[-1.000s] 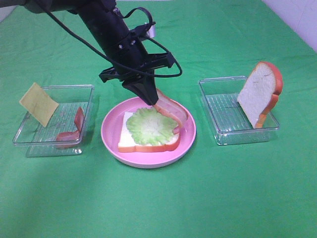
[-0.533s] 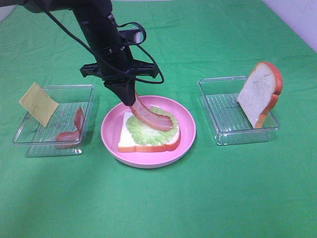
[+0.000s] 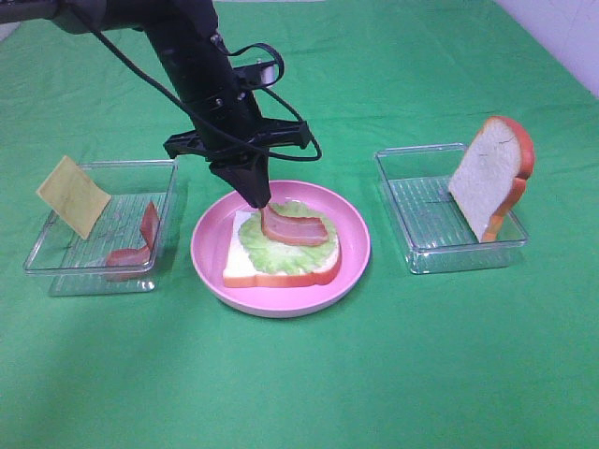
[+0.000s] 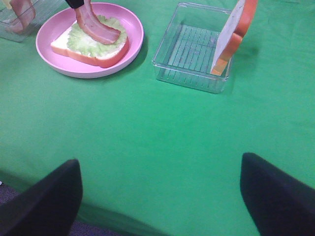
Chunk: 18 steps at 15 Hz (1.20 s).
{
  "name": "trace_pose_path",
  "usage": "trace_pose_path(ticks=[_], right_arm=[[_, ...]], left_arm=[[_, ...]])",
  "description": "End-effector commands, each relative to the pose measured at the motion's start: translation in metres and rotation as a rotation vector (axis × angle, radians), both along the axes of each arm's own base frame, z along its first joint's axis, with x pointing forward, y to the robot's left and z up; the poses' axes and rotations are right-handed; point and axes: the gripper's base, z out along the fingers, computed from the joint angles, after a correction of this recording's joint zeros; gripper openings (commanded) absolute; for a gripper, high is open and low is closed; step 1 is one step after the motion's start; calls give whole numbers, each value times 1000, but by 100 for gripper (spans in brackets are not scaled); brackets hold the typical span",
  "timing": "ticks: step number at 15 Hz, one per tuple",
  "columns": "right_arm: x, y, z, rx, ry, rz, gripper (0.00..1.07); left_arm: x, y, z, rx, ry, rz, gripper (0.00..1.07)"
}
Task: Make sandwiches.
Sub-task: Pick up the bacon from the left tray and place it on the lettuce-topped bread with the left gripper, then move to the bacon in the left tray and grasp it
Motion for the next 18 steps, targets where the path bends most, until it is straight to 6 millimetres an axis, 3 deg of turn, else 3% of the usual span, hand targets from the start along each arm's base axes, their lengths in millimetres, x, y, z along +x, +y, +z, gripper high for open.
trace_pose_path(ticks=[1, 2, 3, 6, 9, 12, 15, 17, 18], right_arm=[[-1, -1, 1, 5, -20, -1, 80], [-1, -1, 1, 5, -20, -1, 80], [-1, -1, 1, 5, -20, -1, 80], [-1, -1, 1, 5, -20, -1, 80], [-1, -1, 1, 5, -20, -1, 80], [-1, -1, 1, 5, -20, -1, 80], [-1, -1, 1, 5, -20, -1, 80], [-1, -1, 1, 5, -20, -1, 80], [-1, -1, 1, 5, -20, -1, 80]], left_arm=[[-2, 2, -2, 27, 9, -7, 3], [0, 5, 1, 66, -25, -19, 18], [1, 6, 1, 72, -37, -19, 23], [2, 7, 1, 80, -44, -21, 57], [1, 7, 1, 81, -38, -17, 80], [3, 6, 9, 75, -42, 16, 80], [11, 3, 39, 60, -109, 15, 80], [18, 5, 72, 48, -212, 72, 79], [18, 8, 76, 78, -235, 77, 78]])
